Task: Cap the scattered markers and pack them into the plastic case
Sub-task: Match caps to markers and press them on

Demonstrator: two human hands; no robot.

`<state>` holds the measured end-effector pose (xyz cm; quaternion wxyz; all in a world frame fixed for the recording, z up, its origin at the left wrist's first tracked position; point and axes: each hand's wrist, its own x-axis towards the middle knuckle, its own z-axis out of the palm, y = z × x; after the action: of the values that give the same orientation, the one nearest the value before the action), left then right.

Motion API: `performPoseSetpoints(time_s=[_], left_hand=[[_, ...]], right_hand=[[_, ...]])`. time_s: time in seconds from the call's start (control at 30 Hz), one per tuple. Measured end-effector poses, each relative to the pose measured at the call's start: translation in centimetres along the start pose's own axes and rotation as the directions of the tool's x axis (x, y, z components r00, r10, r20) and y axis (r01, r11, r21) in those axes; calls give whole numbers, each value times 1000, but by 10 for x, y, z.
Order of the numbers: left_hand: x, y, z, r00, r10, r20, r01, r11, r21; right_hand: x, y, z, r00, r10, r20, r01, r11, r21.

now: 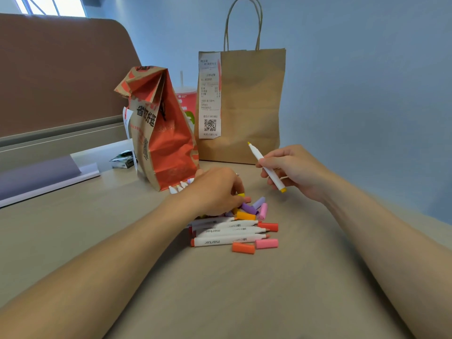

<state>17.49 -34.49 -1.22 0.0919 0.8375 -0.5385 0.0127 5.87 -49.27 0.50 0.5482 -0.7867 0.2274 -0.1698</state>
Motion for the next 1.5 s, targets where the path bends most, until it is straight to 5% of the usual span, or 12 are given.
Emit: performPoseSetpoints(time_s=[0.3,0.5,0.67,0.87,1.03,1.1,1.27,1.5], left_hand=[[-5,0,-8,996,-35,84,47,988,-146],[-16,-8,-15,994,-20,-109,-5,976,-220],[-48,-29,-31,947,-169,-273,11,867,-499],[-97,-61,-10,867,-347,-359,28,751,-659],[-104,-66,-6,842,-363,-399,-64,668,-742],[-103,-62,-6,833,-381,-402,-120,584,-803],[-105,-58,-10,832,-478,-283,-243,146,-959],[-103,-56,-8,853,-481,-202,-224,12,-975]], right_hand=[[-2,1,4,998,-27,47,27,1000,5],[-7,-4,9,995,-62,80,62,998,2],[-15,-11,20,980,-144,138,147,989,-12],[-29,-14,49,936,-226,271,260,961,-98],[-33,-14,60,911,-281,302,348,917,-195],[-33,-14,60,909,-292,296,360,910,-206],[-29,-14,60,902,-329,279,399,882,-250],[-30,-11,63,884,-363,294,436,869,-235]])
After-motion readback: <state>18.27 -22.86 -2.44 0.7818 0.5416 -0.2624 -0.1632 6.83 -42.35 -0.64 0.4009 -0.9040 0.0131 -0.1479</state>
